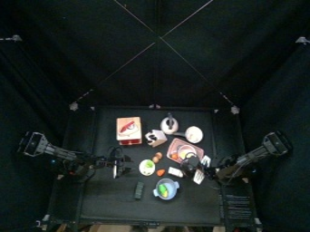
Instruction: Place pot lid on pot
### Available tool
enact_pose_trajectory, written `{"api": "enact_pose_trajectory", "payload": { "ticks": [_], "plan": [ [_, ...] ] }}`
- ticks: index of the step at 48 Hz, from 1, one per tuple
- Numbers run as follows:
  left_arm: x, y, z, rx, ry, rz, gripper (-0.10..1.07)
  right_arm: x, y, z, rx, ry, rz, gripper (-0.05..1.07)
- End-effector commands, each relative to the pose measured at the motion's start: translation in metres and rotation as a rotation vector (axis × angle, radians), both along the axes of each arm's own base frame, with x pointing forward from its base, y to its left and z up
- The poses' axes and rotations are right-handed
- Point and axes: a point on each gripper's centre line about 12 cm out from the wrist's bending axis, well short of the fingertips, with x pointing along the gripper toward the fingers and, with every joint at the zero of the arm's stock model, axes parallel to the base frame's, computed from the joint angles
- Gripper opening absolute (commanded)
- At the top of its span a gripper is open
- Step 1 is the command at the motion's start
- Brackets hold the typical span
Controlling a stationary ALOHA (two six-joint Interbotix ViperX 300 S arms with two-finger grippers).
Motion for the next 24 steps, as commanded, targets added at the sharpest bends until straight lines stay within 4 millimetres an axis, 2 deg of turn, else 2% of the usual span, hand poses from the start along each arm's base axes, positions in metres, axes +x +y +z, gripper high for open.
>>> {"api": "enact_pose_trajectory", "payload": {
  "ticks": [1,8,14,24],
  "plan": [
    [0.006,0.001,0.010,0.000,-0.035,0.006,0.88,0.003,-0.021,0.002,-0.002,-0.041,-0.068,0.61],
    [0.006,0.003,0.010,-0.004,-0.035,0.017,0.88,0.007,-0.039,-0.009,0.028,-0.080,-0.113,0.61],
    [0.007,0.003,0.012,-0.007,-0.041,0.019,0.88,0.011,-0.051,-0.010,0.055,-0.104,-0.159,0.61],
    [0.011,0.005,0.018,-0.003,-0.066,0.027,0.88,0.014,-0.062,0.005,0.143,-0.128,-0.300,0.60]
  ]
}}
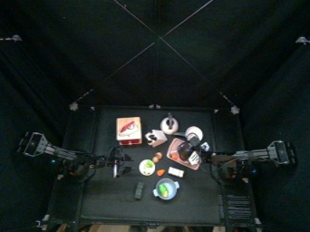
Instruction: Place pot lid on pot
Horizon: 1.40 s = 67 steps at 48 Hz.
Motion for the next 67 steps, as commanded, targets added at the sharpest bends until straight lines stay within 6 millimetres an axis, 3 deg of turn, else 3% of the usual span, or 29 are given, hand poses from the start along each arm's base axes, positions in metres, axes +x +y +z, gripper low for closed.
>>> {"api": "enact_pose_trajectory", "payload": {
  "ticks": [1,42,67],
  "plan": [
    [0.007,0.001,0.012,0.002,-0.040,0.007,0.88,0.005,-0.003,0.014,0.032,-0.037,-0.044,0.60],
    [0.010,0.007,0.002,0.007,-0.006,0.031,0.88,0.013,0.004,-0.024,0.142,0.073,-0.079,0.60],
    [0.009,0.009,-0.001,0.010,0.004,0.035,0.88,0.015,0.002,-0.022,0.136,0.095,-0.093,0.60]
  ]
}}
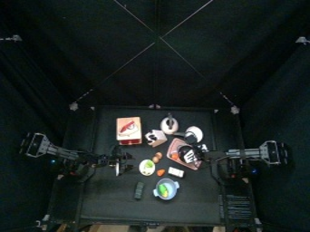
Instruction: Place pot lid on pot
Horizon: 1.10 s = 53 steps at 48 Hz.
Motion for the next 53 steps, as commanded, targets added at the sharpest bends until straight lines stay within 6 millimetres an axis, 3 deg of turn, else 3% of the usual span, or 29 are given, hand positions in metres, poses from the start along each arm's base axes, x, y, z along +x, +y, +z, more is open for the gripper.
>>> {"api": "enact_pose_trajectory", "payload": {
  "ticks": [1,45,53],
  "plan": [
    [0.0048,0.0004,0.0076,0.004,-0.027,0.002,0.88,0.0034,-0.0020,0.0092,-0.003,-0.015,-0.012,0.60],
    [0.0019,0.0016,0.0039,0.005,-0.016,0.005,0.88,0.0061,-0.0034,0.0021,-0.002,0.009,-0.012,0.62],
    [0.0017,0.0016,0.0030,0.004,-0.014,0.006,0.88,0.0070,-0.0040,0.0033,-0.009,0.006,-0.009,0.69]
  ]
}}
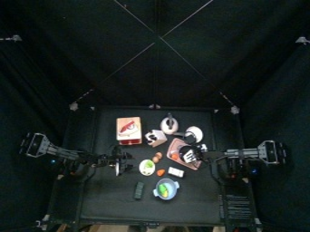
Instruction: Place pot lid on pot
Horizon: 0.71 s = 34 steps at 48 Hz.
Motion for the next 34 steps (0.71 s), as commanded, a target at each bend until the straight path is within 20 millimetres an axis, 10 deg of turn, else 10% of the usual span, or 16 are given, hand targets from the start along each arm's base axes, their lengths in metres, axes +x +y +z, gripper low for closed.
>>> {"api": "enact_pose_trajectory", "payload": {
  "ticks": [1,34],
  "plan": [
    [0.003,0.001,0.006,0.003,-0.022,0.004,0.88,0.005,-0.002,0.007,-0.006,-0.027,-0.003,0.71],
    [0.004,0.001,0.006,-0.003,-0.024,0.007,0.88,0.008,-0.003,0.026,-0.039,-0.084,0.014,0.83]
  ]
}}
